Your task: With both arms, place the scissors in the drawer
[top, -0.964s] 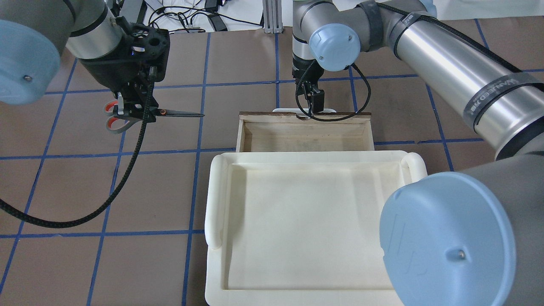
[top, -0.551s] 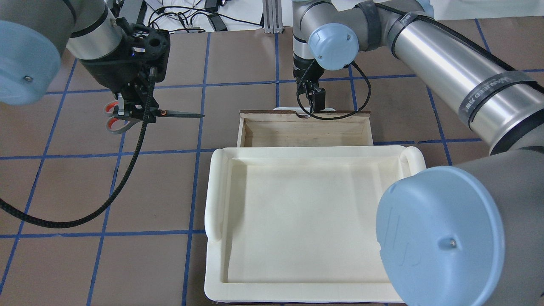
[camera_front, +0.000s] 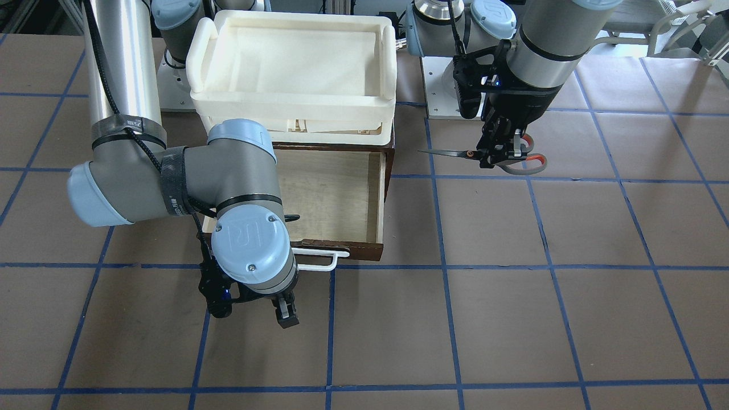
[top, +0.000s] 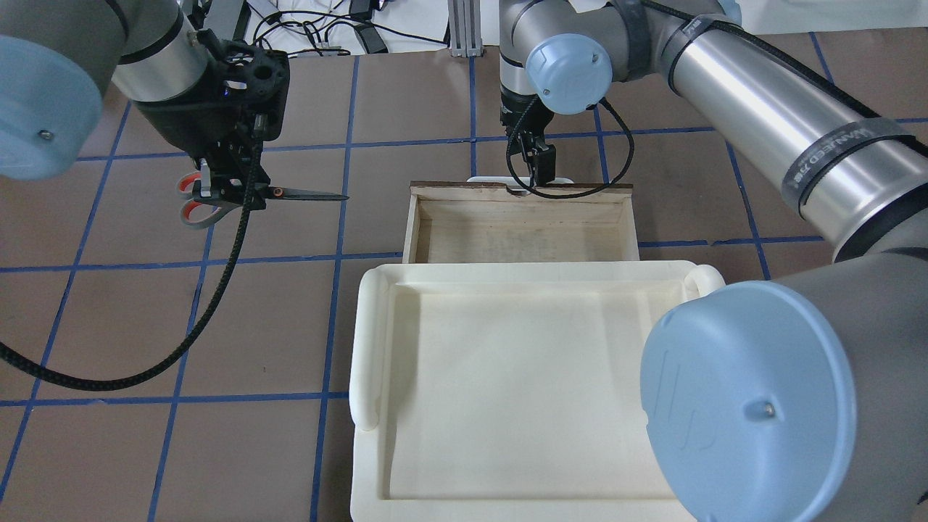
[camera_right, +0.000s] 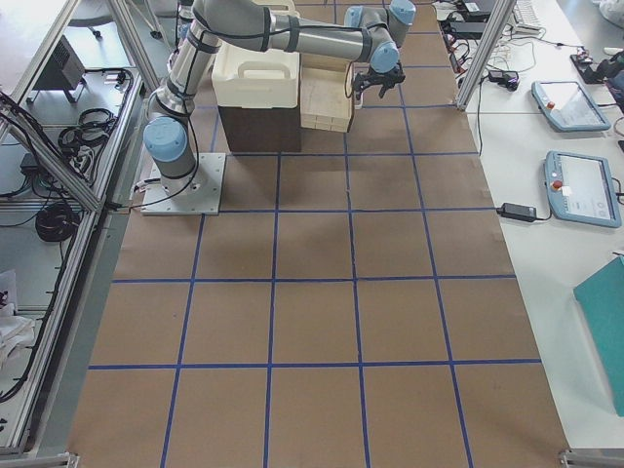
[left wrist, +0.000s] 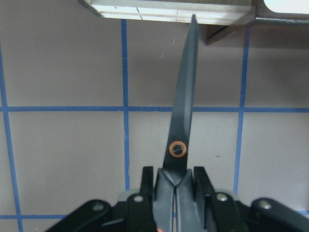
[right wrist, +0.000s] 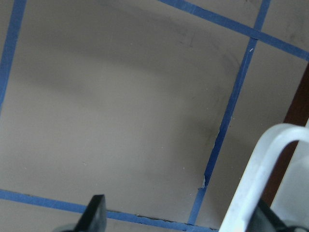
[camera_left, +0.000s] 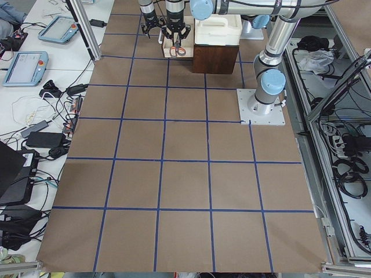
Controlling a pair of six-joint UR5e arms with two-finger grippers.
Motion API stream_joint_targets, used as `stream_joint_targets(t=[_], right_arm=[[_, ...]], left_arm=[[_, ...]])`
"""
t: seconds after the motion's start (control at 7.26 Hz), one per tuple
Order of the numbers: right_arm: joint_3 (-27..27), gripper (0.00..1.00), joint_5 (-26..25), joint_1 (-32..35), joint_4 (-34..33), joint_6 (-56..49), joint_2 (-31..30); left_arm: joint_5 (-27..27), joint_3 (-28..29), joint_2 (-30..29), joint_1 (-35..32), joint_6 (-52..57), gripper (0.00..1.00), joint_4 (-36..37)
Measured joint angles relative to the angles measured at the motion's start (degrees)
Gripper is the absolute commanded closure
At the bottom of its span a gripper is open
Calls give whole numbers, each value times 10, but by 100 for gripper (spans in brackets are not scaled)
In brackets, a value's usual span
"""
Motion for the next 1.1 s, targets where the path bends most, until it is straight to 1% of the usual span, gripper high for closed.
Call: stream_joint_targets(t=[0.55, 0.96, 1.1], right_arm=[[-5, 0, -4, -1, 2, 0, -4], [-5, 0, -6, -1, 32, -13, -52], [-4, 0, -15, -1, 40, -49, -68]], left_arm=[[0, 0, 0, 3, 4, 100, 0], [1, 0, 1, 3, 4, 100, 0], [0, 0, 0, 3, 3, 100, 0]])
